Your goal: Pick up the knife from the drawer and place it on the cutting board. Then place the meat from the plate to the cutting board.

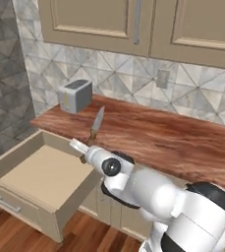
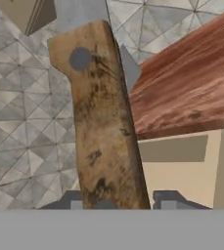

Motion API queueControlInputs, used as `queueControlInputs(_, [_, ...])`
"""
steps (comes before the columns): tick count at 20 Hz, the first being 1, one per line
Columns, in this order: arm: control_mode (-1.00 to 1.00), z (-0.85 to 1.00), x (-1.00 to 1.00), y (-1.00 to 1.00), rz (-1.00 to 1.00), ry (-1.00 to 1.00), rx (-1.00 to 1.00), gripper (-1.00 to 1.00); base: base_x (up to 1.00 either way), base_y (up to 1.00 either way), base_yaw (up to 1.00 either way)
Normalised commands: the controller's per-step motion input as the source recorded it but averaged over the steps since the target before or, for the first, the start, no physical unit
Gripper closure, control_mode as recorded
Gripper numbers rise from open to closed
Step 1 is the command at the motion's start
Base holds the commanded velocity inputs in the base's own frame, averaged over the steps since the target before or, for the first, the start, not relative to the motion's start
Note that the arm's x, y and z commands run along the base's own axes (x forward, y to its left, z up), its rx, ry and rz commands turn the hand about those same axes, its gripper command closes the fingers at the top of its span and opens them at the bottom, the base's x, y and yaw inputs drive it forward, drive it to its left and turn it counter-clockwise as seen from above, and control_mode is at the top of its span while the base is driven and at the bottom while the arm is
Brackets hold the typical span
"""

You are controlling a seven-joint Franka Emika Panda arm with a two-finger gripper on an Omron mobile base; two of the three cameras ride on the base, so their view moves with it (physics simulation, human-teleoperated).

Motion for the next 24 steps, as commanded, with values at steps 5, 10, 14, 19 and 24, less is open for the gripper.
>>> queueControlInputs(5, [1.0,0.0,0.0,0.0,0.0,0.0,0.0,1.0,-0.35,-0.48,-0.64])
queueControlInputs(10, [1.0,0.0,0.0,0.0,0.0,0.0,0.0,1.0,-0.06,-0.46,-0.67])
queueControlInputs(14, [1.0,0.0,0.0,0.0,0.0,0.0,0.0,1.0,-0.02,-0.46,-0.78])
queueControlInputs(19, [1.0,0.0,0.0,0.0,0.0,0.0,0.0,1.0,0.0,-0.5,-0.8])
queueControlInputs(24, [1.0,0.0,0.0,0.0,0.0,0.0,0.0,1.0,0.0,-0.46,-0.72])
